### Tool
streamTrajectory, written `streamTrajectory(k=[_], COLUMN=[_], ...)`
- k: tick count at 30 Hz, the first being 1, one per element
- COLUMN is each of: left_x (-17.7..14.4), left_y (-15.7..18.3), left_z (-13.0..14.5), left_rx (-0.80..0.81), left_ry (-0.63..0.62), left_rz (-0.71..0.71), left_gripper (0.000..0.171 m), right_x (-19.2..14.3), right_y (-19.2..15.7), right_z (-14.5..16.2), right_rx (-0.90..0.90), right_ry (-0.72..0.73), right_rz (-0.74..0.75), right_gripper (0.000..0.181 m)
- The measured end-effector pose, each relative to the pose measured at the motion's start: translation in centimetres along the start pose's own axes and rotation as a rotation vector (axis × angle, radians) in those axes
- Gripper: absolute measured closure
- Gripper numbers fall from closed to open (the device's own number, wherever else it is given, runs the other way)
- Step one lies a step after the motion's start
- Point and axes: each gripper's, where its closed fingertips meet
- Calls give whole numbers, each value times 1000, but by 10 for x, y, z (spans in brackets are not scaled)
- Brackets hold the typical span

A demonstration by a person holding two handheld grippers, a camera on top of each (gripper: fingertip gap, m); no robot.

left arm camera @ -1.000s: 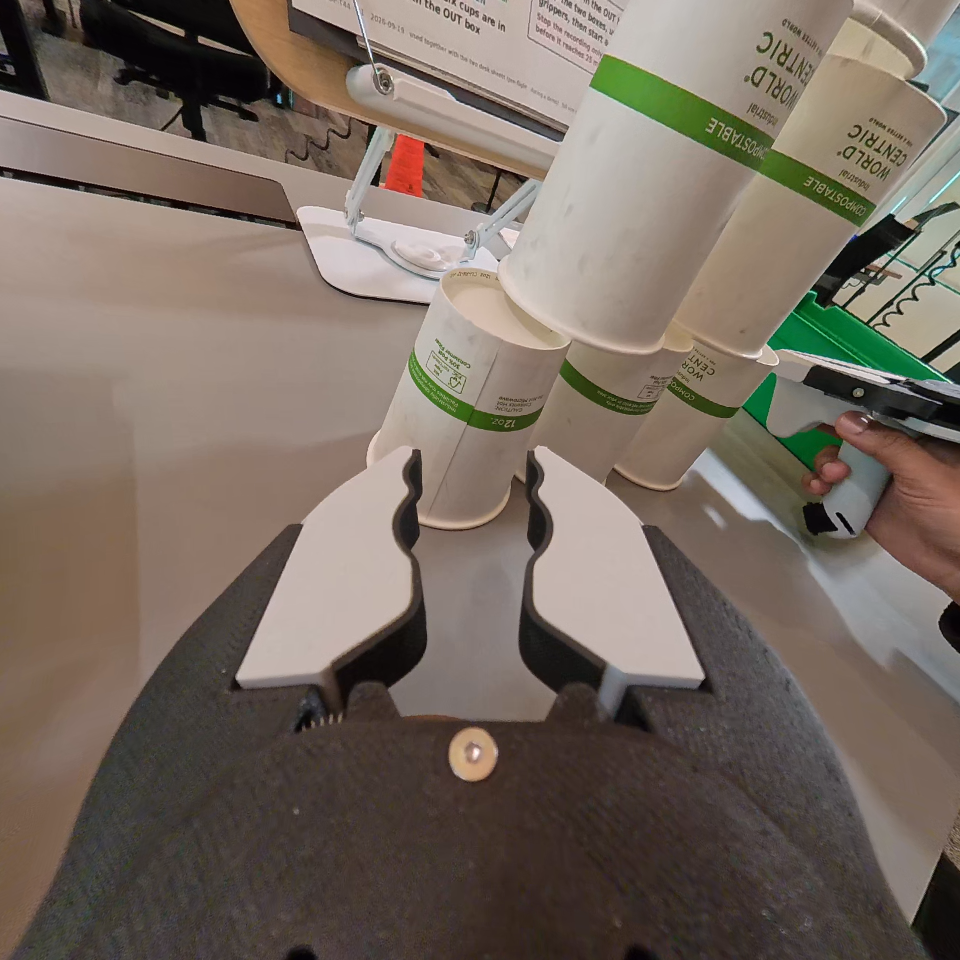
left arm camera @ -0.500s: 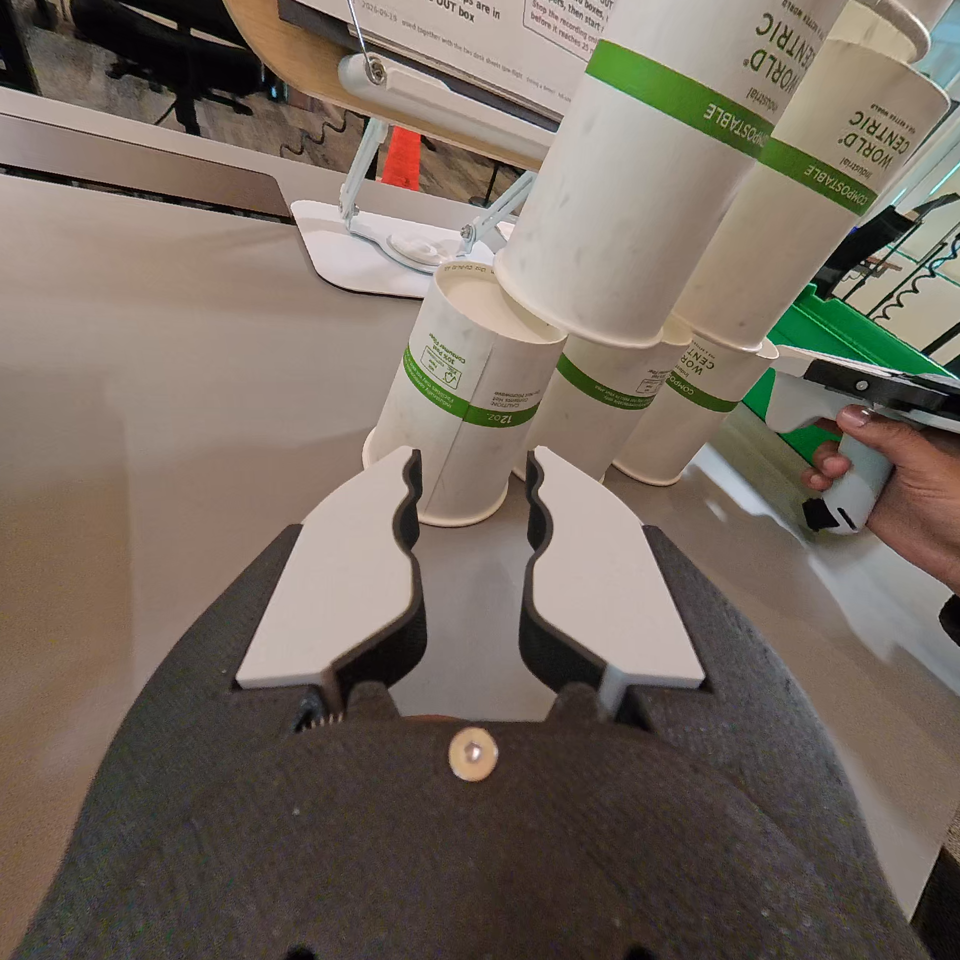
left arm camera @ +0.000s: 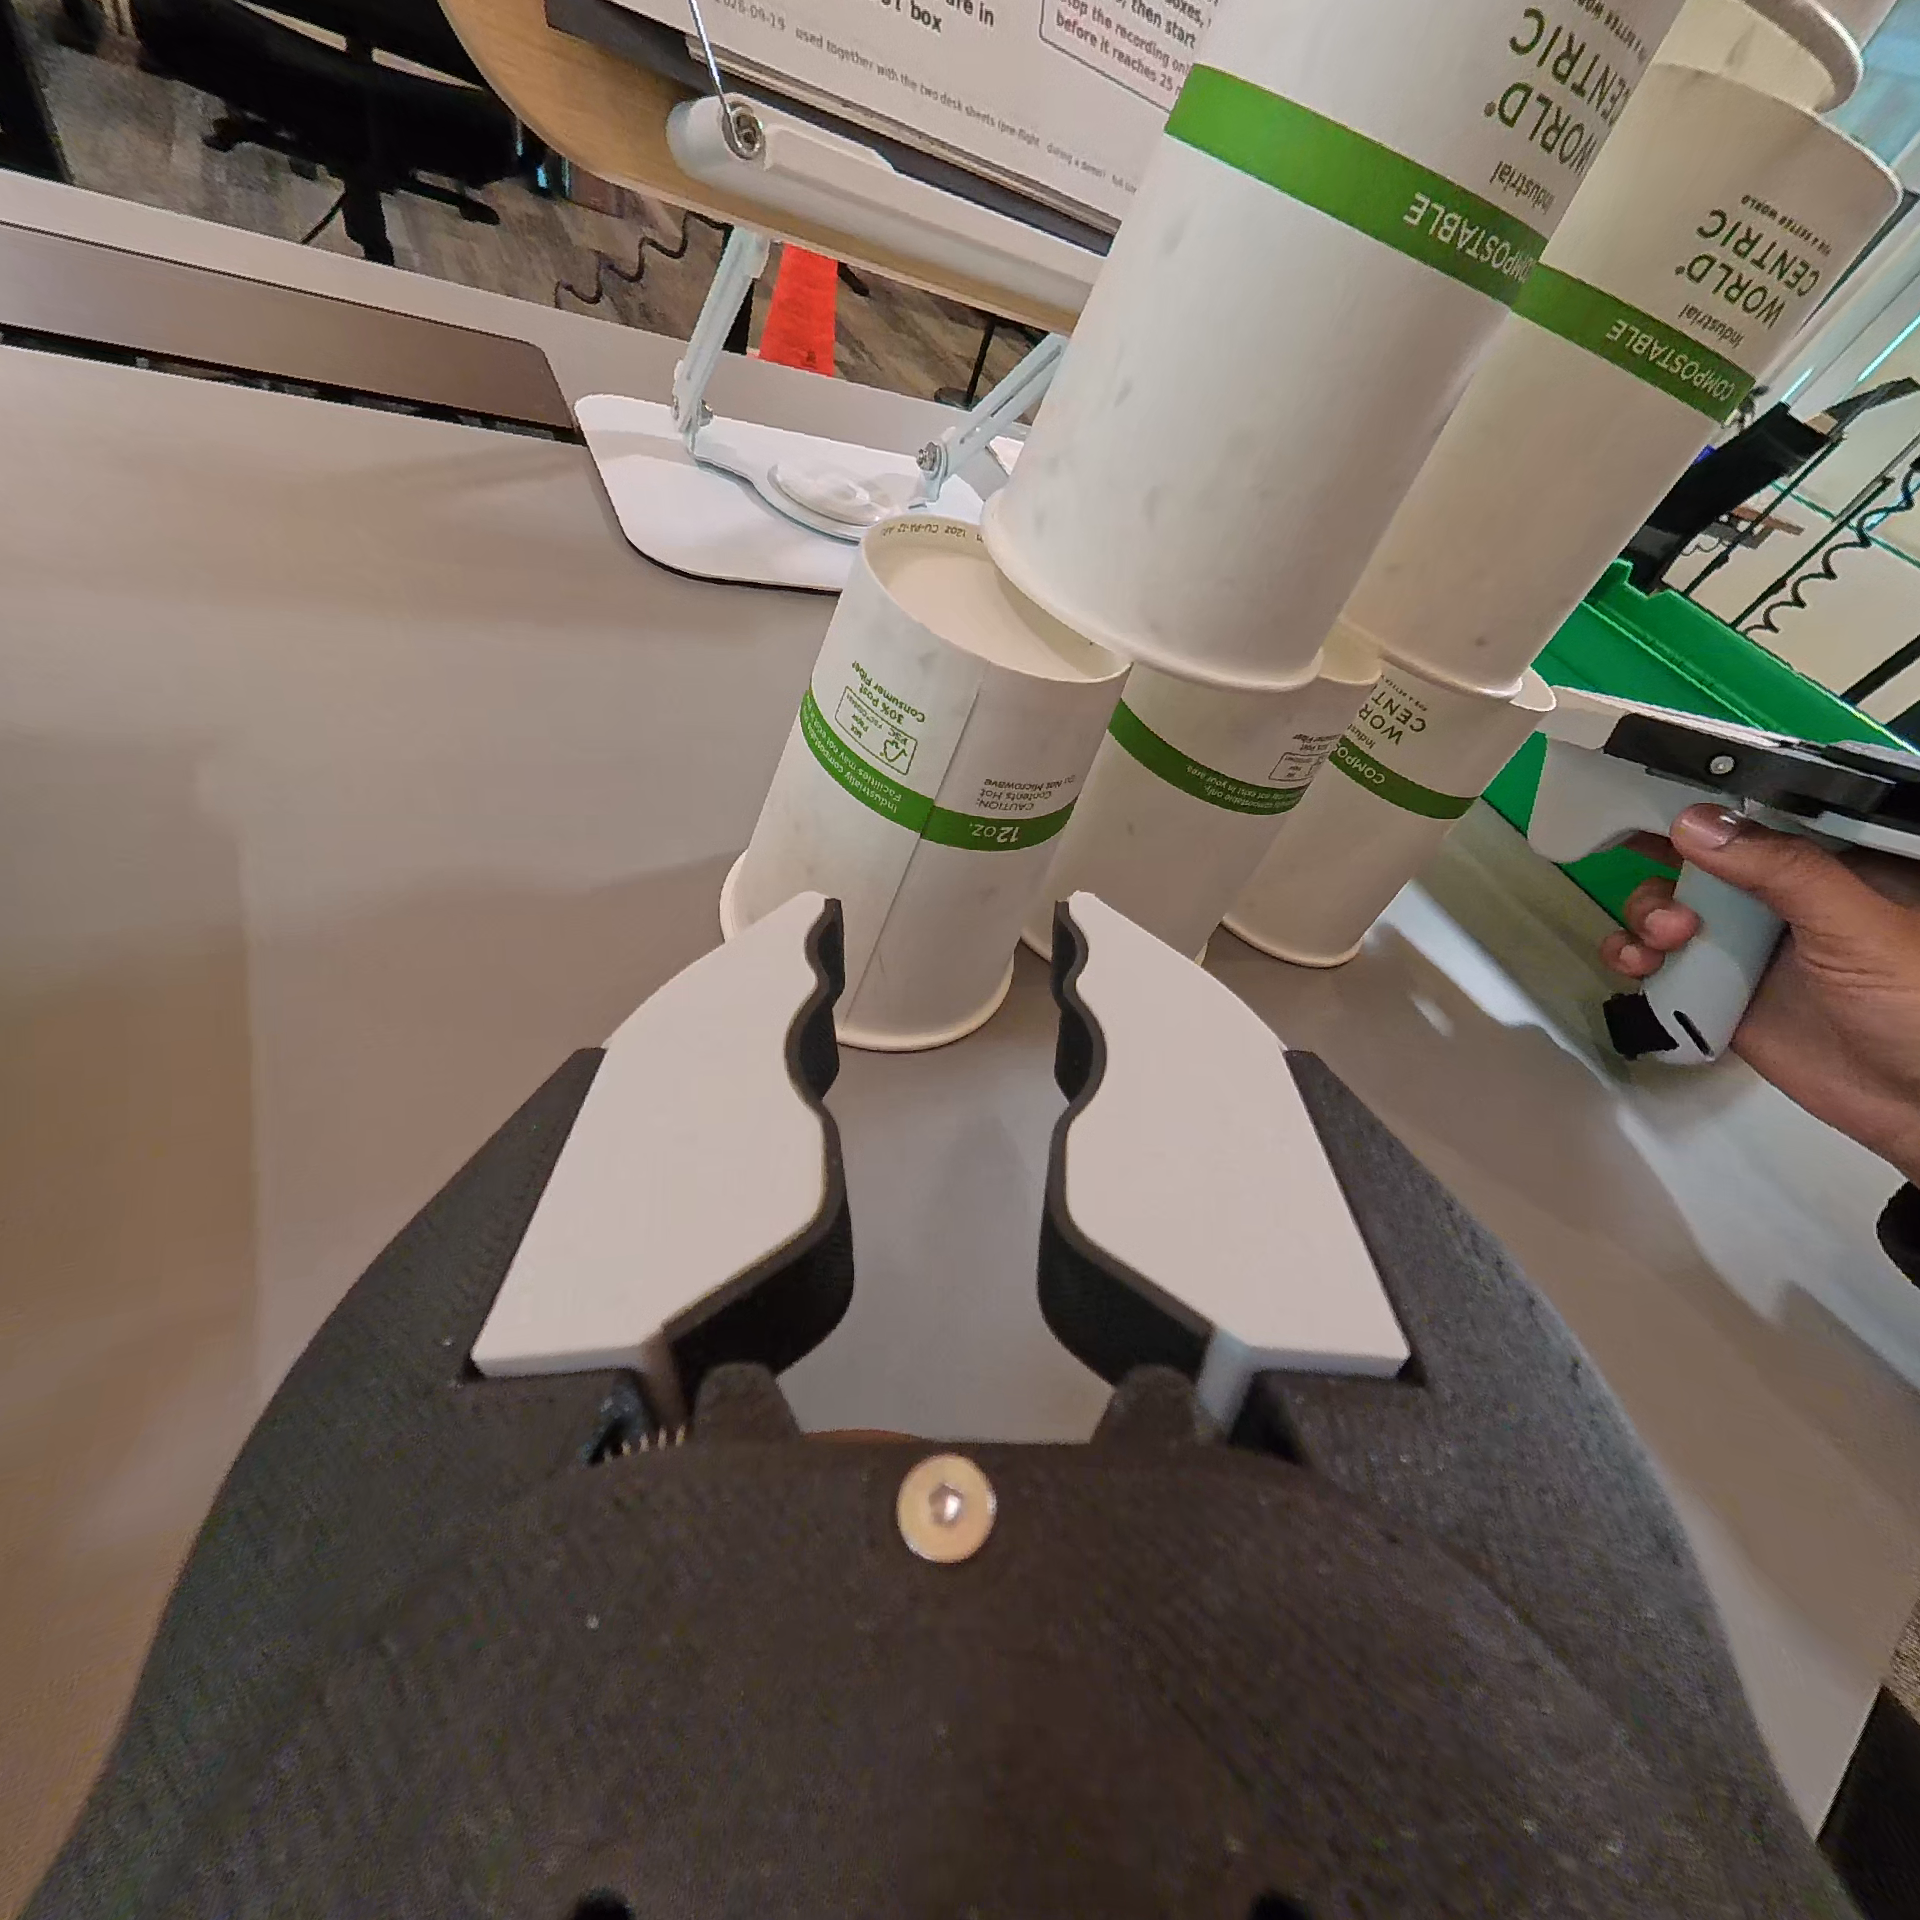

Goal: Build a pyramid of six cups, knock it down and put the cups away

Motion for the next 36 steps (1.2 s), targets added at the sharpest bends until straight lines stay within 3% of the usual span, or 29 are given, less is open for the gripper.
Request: streamTrajectory(k=[29, 36], left_x=[0, 0], left_y=[1, 1], left_z=[1, 1], left_rx=[2, 2], left_ry=[-4, -6], left_rz=[3, 5], left_gripper=[133, 133], right_x=[0, -7], right_y=[-3, -11], right_z=[0, -9], right_rx=[-3, 35], right_ry=[-3, 28], right_rz=[-38, -173], right_gripper=[180, 181])
Point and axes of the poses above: each gripper's, where its closed fingertips meet, x out along the fingers, z out of its underside, y = z × x across the jaws, and after that the axes turned 5 degrees about -z, right-handed
